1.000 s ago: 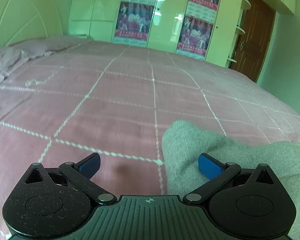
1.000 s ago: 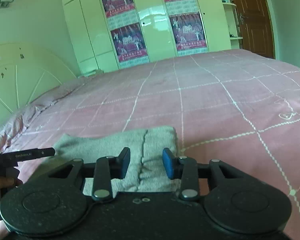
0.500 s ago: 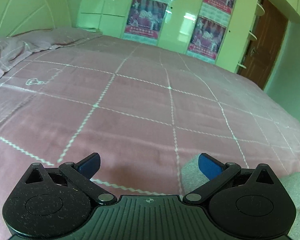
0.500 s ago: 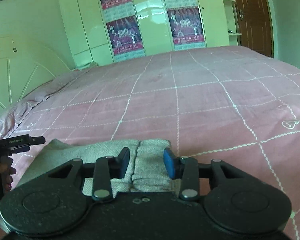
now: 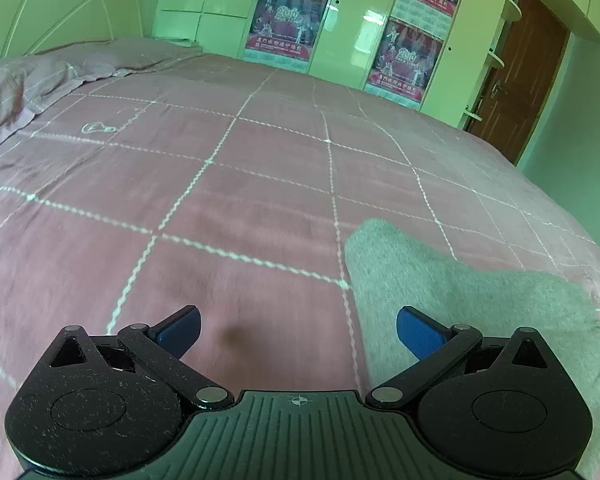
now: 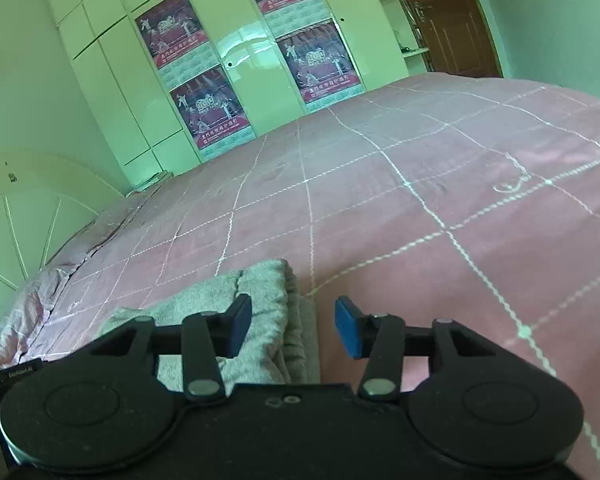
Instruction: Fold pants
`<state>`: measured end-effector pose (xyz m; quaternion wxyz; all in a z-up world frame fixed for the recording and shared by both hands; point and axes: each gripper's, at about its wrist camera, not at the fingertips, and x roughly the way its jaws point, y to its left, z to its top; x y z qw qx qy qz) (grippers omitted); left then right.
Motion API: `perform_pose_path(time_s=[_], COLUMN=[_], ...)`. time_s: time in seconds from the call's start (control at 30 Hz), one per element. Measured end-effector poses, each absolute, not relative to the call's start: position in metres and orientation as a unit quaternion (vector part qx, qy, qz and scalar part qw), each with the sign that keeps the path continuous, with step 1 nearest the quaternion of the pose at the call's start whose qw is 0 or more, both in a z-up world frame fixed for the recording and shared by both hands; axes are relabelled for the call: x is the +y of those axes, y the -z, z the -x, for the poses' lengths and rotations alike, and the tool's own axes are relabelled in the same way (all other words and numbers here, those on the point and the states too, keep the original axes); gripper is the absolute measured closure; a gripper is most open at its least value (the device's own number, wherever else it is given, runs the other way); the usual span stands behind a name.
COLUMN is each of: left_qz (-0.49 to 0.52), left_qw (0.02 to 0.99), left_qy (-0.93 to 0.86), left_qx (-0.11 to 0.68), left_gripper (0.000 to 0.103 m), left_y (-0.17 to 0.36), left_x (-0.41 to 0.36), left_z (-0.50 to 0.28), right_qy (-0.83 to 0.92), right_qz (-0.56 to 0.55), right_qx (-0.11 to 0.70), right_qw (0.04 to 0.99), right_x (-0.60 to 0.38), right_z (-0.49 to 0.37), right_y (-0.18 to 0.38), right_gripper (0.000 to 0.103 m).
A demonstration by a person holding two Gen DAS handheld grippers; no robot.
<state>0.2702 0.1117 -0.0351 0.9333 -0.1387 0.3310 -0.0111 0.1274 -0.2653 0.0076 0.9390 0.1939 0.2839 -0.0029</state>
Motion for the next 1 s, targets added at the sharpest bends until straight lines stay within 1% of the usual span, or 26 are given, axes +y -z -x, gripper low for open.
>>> perform_pose_path(time_s=[0.03,0.1,0.13,0.17,0.2,0.23,0.3,0.33,0.37,0.43,0.53,0.6,0.63,0.7,0.77,0.8,0.93,0.97,1.0], left_qz=[0.141,0.144,0.150,0.153,0.153,0.151,0.152,0.153,0.153,0.145,0.139,0.140,0.144,0.159,0.176,0.183,0.237,0.237,0.237], left_qw=[0.931,0.930,0.929,0.928,0.929,0.929,0.929,0.929,0.928,0.926,0.923,0.924,0.924,0.924,0.922,0.920,0.877,0.870,0.864], left_qy=[0.011,0.010,0.014,0.018,0.020,0.022,0.022,0.020,0.020,0.019,0.024,0.021,0.020,0.032,0.057,0.069,0.147,0.163,0.172], left_qx=[0.335,0.339,0.339,0.338,0.336,0.338,0.337,0.337,0.338,0.349,0.357,0.356,0.354,0.346,0.339,0.340,0.391,0.401,0.408], left_gripper=[0.000,0.000,0.000,0.000,0.000,0.000,0.000,0.000,0.000,0.000,0.000,0.000,0.000,0.000,0.000,0.000,0.000,0.000,0.000], left_y=[0.037,0.039,0.039,0.040,0.040,0.040,0.041,0.041,0.043,0.049,0.053,0.047,0.045,0.042,0.041,0.041,0.055,0.058,0.060], left_x=[0.112,0.111,0.109,0.107,0.104,0.100,0.098,0.098,0.098,0.097,0.100,0.104,0.107,0.114,0.119,0.121,0.117,0.114,0.110], left_z=[-0.258,-0.239,-0.231,-0.223,-0.218,-0.214,-0.207,-0.205,-0.204,-0.201,-0.199,-0.193,-0.188,-0.181,-0.183,-0.189,-0.231,-0.241,-0.250], right_qy=[0.006,0.014,0.007,-0.005,-0.017,-0.027,-0.034,-0.035,-0.032,-0.021,-0.027,-0.032,-0.037,-0.053,-0.063,-0.063,-0.072,-0.076,-0.087], right_qz=[-0.206,-0.215,-0.213,-0.215,-0.217,-0.213,-0.188,-0.176,-0.159,-0.116,-0.135,-0.145,-0.158,-0.227,-0.315,-0.354,-0.438,-0.449,-0.458], right_qx=[0.284,0.281,0.277,0.274,0.274,0.277,0.275,0.278,0.295,0.344,0.352,0.337,0.329,0.318,0.312,0.317,0.358,0.367,0.372], right_qw=[0.936,0.935,0.937,0.937,0.937,0.936,0.942,0.944,0.942,0.932,0.926,0.930,0.930,0.919,0.894,0.878,0.822,0.811,0.802], right_x=[-0.269,-0.273,-0.271,-0.269,-0.265,-0.258,-0.243,-0.237,-0.231,-0.222,-0.231,-0.237,-0.243,-0.262,-0.289,-0.301,-0.329,-0.331,-0.332], right_z=[-0.119,-0.104,-0.099,-0.097,-0.096,-0.099,-0.106,-0.109,-0.115,-0.126,-0.122,-0.109,-0.102,-0.090,-0.089,-0.095,-0.130,-0.137,-0.144], right_y=[-0.006,-0.005,-0.005,-0.006,-0.006,-0.007,-0.006,-0.003,0.002,0.017,0.014,0.005,0.002,0.004,0.014,0.021,0.052,0.058,0.061], right_gripper=[0.054,0.055,0.059,0.070,0.075,0.076,0.076,0.072,0.067,0.067,0.065,0.066,0.065,0.055,0.022,0.018,0.016,0.010,0.006])
